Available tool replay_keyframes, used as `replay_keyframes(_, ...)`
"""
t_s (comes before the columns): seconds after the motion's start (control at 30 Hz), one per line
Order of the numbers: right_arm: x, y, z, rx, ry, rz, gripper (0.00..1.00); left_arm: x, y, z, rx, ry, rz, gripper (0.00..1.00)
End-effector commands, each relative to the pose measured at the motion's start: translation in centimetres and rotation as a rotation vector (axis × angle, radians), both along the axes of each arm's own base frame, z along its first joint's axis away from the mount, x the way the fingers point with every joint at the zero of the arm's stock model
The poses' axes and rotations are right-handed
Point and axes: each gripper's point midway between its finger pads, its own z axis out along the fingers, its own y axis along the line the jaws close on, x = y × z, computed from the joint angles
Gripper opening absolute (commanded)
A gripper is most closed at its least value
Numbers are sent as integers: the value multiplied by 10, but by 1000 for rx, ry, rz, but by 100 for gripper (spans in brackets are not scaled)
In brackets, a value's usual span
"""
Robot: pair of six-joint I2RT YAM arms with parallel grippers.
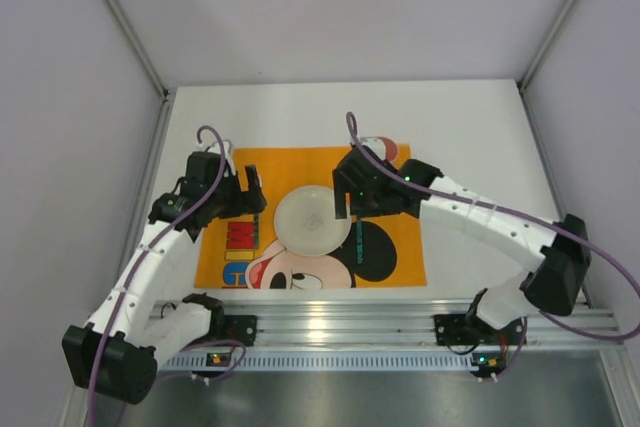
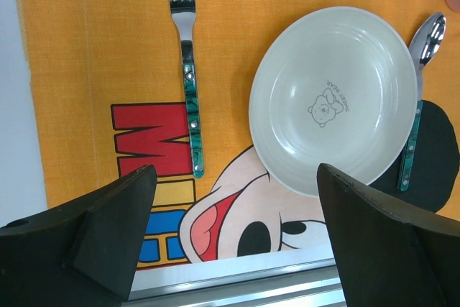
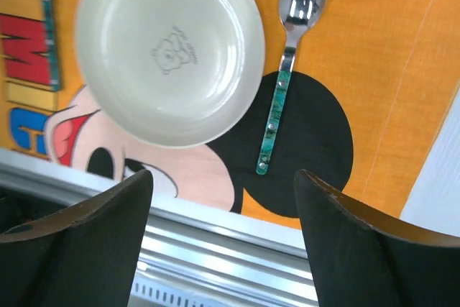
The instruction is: Set the dinner table for one person
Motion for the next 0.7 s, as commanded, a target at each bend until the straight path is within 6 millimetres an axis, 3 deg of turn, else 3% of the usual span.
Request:
replay_keyframes(0.0,2,-2,84,127,-204,91,80,0,2,19,-17,-49,25,99)
replay_keyframes(0.07,-4,-12,119,176,-298,133,81,2,10,24,7,-73,72,98)
replay_keyframes(0.1,-4,-9,135,232,-351,149,91,4,16,28,16,-87,115,98)
replay_keyframes(0.13,-5,-13,131,242,-368,149,100,6,20,34,20,-116,140,98)
replay_keyframes(0.2,-5,-23,158,331,-494,142,100,9,36,49,43,-197,225,97)
replay_keyframes(0.23,-5,-28,135,299,-498,145,100,15,40,55,44,-255,256,97)
replay_keyframes(0.27,-3,-38,151,339,-580,124,100,15,46,67,42,-327,280,97)
replay_keyframes(0.3,-3,-43,147,340,-603,113,100,18,53,72,50,-387,310,97)
replay_keyframes(0.33,-3,-50,127,311,-603,100,100,25,64,69,85,-463,352,97)
replay_keyframes(0.37,-5,-60,134,339,-644,76,100,24,69,78,82,-547,371,99)
replay_keyframes(0.4,-2,-64,139,362,-679,47,100,25,75,76,146,-594,346,99)
replay_keyframes(0.43,-3,-68,129,354,-683,43,100,24,76,49,187,-582,318,99)
replay_keyframes(0.47,-6,-74,137,389,-709,30,100,31,73,63,169,-688,299,99)
replay_keyframes(0.5,-8,-76,136,389,-714,37,100,30,73,38,218,-672,263,99)
replay_keyframes(0.57,-14,-78,132,378,-723,84,100,42,64,44,194,-776,227,99)
replay_keyframes(0.6,-15,-79,130,375,-721,92,100,43,63,23,225,-771,200,99)
replay_keyframes(0.67,-20,-81,123,370,-708,115,100,52,60,0,257,-754,165,99)
